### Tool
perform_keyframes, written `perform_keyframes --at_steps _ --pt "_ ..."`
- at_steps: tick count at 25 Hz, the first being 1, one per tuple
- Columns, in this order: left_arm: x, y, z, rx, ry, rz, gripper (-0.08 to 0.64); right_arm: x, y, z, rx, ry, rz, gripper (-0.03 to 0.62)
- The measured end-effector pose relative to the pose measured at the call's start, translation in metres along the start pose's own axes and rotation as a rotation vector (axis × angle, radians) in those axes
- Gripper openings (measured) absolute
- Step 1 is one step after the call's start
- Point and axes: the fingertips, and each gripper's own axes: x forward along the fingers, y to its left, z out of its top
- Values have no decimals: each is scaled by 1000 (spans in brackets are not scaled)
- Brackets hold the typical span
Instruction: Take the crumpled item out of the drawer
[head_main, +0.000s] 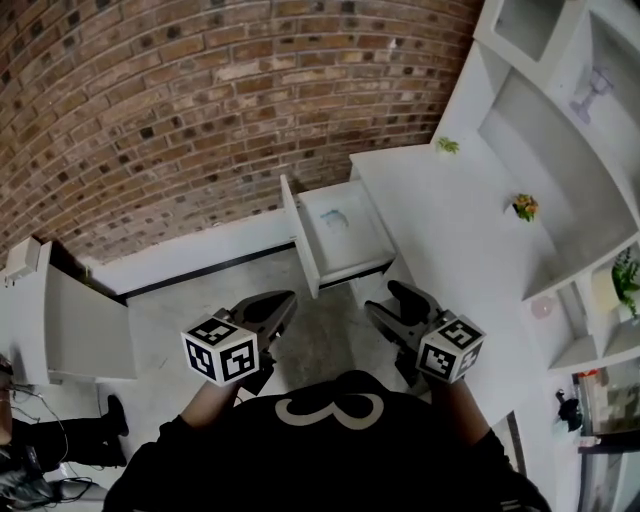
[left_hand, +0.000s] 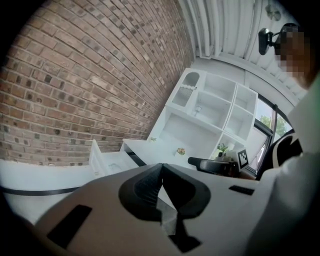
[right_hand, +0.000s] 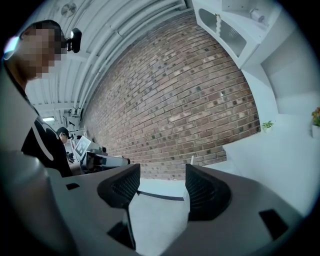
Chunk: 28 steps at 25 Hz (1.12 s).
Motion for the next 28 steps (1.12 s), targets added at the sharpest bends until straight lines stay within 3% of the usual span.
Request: perform_keyframes --at_steps 13,20,28 --pt "27 32 7 -35 0 62 3 50 -41 -4 23 55 43 265" --pt "51 63 24 -45 -3 113 3 101 -84 -7 53 114 66 265" --pt "79 113 45 -107 -9 168 3 168 -140 -15 51 215 41 270"
